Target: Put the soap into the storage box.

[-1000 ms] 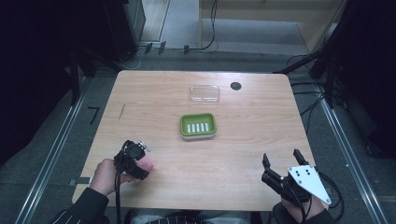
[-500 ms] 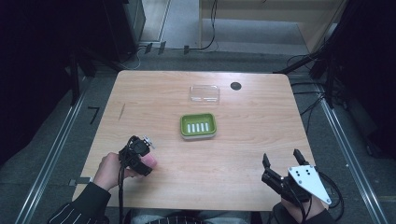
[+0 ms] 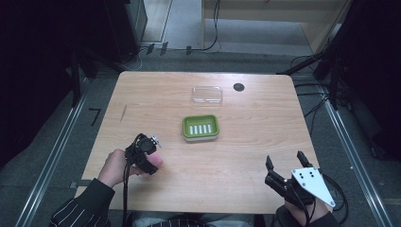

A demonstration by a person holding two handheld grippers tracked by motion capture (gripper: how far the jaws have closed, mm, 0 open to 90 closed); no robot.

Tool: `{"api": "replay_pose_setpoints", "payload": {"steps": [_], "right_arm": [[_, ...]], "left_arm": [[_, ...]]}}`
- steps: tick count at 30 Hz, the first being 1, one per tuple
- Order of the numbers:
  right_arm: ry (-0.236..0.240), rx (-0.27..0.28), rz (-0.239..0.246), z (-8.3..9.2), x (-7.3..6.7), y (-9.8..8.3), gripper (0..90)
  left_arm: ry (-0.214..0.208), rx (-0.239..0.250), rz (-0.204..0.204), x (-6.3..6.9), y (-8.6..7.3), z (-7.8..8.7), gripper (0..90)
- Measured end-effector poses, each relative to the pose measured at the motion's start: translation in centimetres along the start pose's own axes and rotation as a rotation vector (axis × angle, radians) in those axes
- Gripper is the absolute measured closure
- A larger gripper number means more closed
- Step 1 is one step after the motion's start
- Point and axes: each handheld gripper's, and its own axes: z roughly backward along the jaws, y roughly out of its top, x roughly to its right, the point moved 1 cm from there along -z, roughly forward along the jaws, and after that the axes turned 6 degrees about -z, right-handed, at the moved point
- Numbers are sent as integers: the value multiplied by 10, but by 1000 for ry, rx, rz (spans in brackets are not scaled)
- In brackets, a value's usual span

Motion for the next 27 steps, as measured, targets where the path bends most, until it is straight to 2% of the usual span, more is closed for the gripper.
{"api": "replay_pose_setpoints", "payload": {"steps": [16, 27], "right_arm": [[-1, -3, 2, 0, 0, 0, 127], [-3, -3, -3, 0, 0, 0, 127]], "left_arm": [[-16, 26, -68, -1, 23, 5, 384], [-17, 14, -118, 0, 36, 4, 385]]}}
